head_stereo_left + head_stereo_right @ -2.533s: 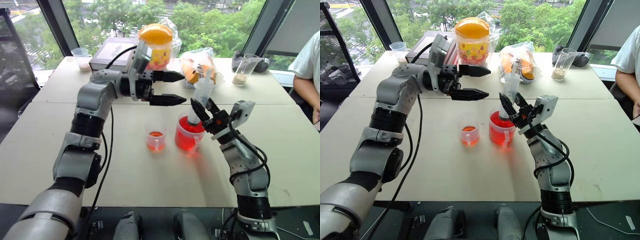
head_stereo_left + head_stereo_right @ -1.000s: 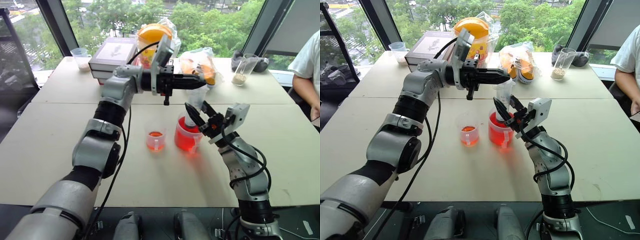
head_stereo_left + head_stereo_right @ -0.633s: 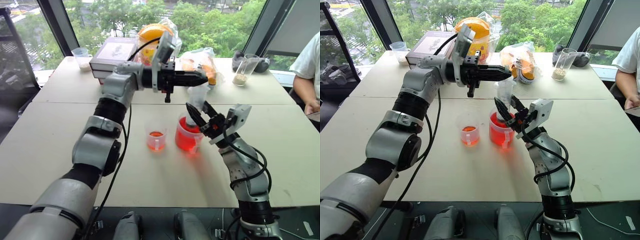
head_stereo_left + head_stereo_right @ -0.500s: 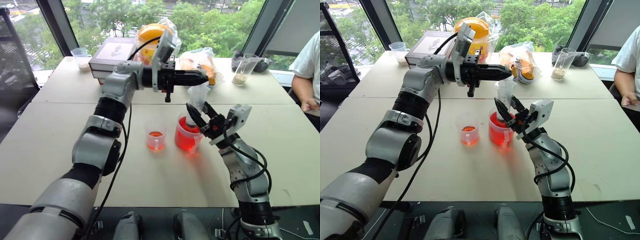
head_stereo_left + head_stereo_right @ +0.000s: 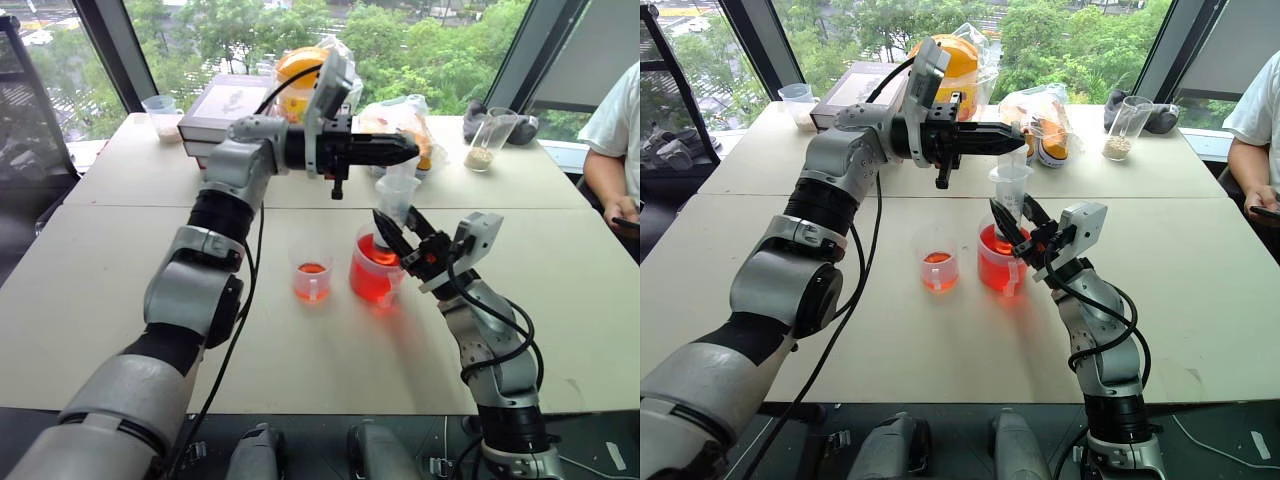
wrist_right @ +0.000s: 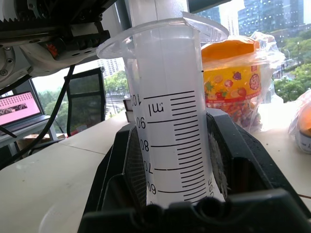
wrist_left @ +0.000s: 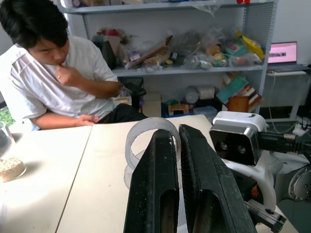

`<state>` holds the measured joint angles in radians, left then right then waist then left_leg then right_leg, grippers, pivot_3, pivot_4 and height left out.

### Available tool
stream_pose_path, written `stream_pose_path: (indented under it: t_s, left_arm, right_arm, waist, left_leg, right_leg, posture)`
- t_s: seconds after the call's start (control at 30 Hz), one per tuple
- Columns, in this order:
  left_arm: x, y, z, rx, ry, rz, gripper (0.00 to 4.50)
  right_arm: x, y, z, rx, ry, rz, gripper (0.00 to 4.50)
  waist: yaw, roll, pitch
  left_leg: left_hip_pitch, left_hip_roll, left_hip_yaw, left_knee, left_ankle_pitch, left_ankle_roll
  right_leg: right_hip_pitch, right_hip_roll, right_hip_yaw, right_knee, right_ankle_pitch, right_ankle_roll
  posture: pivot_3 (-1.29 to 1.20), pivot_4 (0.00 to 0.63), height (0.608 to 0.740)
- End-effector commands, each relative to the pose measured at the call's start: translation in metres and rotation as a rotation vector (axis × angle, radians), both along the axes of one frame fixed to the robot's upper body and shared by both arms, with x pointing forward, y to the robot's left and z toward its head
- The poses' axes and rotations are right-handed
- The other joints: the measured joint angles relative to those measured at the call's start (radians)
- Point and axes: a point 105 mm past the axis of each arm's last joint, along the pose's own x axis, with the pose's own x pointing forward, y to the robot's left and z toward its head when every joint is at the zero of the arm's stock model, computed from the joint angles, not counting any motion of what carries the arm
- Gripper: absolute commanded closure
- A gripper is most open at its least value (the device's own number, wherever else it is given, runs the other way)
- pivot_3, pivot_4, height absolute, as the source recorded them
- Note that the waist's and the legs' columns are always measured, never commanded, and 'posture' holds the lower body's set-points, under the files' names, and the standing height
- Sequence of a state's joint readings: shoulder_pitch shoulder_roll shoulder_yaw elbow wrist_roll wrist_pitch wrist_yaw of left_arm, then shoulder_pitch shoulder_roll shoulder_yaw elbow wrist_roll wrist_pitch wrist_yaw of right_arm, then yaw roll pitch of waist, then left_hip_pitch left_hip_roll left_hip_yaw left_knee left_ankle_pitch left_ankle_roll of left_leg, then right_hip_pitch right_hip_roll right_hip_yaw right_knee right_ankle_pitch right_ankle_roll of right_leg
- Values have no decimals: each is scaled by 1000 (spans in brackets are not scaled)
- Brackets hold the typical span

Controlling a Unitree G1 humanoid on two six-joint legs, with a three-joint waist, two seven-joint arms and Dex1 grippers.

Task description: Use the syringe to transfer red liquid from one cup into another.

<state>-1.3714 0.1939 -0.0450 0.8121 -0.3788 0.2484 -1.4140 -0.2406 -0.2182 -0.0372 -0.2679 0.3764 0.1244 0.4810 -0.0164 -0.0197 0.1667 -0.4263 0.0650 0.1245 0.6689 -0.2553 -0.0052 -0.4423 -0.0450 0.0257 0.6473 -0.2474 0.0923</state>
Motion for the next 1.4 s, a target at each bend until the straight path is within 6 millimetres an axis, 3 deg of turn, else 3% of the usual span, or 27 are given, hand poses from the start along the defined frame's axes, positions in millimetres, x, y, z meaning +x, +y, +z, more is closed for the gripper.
stream_pose_path:
  t_s: [0.03, 0.07, 0.17, 0.33, 0.57, 0.83, 1.1, 1.2, 1.4]
  left_arm:
    - [-9, 9, 51, -139, -132, 18, 4427]
    - [-9, 9, 47, -129, -124, 13, 4427]
    - [-9, 10, 34, -81, -107, 1, 3533]
    - [-12, 14, 23, -40, -123, -2, 1217]
    - [-7, 33, 13, -14, -116, 60, 1217]
    - [-1, 72, 5, 20, -90, 187, 1217]
    - [10, 119, 12, 21, -79, 368, 1217]
    - [13, 130, 14, 29, -91, 424, 1217]
    - [8, 145, 18, 32, -102, 475, 1217]
  right_arm:
    - [-3, 9, -11, -33, 40, 47, 3109]
    - [-3, 9, -7, -32, 29, 46, 3109]
    - [-3, 8, 9, -37, -20, 40, 3109]
    - [-5, 5, 28, -37, -68, 30, 3109]
    - [-8, 2, 47, -37, -115, 18, 3109]
    - [-11, 2, 58, -41, -137, 37, 3109]
    - [-24, 35, 97, -10, -168, 300, 3109]
    - [-26, 50, 97, 3, -136, 405, 3109]
    - [-12, 76, 69, 18, -75, 467, 3109]
  waist:
    - [0, 0, 0]
    - [0, 0, 0]
    - [-2, 0, 0]
    - [0, 0, 0]
    - [-2, 0, 0]
    - [-1, 0, 0]
    - [-3, 0, 0]
    - [-1, 0, 0]
    - [0, 0, 0]
  left_leg:
    - [0, 0, 0, 0, 0, 0]
    - [0, 0, 0, 0, 0, 0]
    - [0, 0, 0, 0, 0, 0]
    - [0, 0, 0, 0, 0, 0]
    - [0, 0, 0, 0, 0, 0]
    - [0, 0, 0, 0, 0, 0]
    - [1, 1, 0, 1, 0, 0]
    - [1, 1, 0, 1, 0, 0]
    - [0, 1, 1, 1, 0, 0]
  right_leg:
    - [0, 0, 0, 0, 0, 0]
    - [0, 0, 0, 0, 0, 0]
    - [0, 0, 0, 0, 0, 0]
    - [0, 0, 0, 0, 0, 0]
    - [0, 0, 0, 0, 0, 0]
    - [0, 0, 0, 1, 0, 0]
    - [0, 0, 0, 3, 0, 0]
    - [0, 0, -1, 2, 0, 0]
    - [0, 0, -1, 2, 0, 0]
  posture:
    - [0, 150, 740]
    - [0, 150, 740]
    - [0, 150, 740]
    - [0, 150, 740]
    - [0, 150, 740]
    - [0, 150, 740]
    - [0, 150, 740]
    - [0, 150, 740]
    - [0, 150, 740]
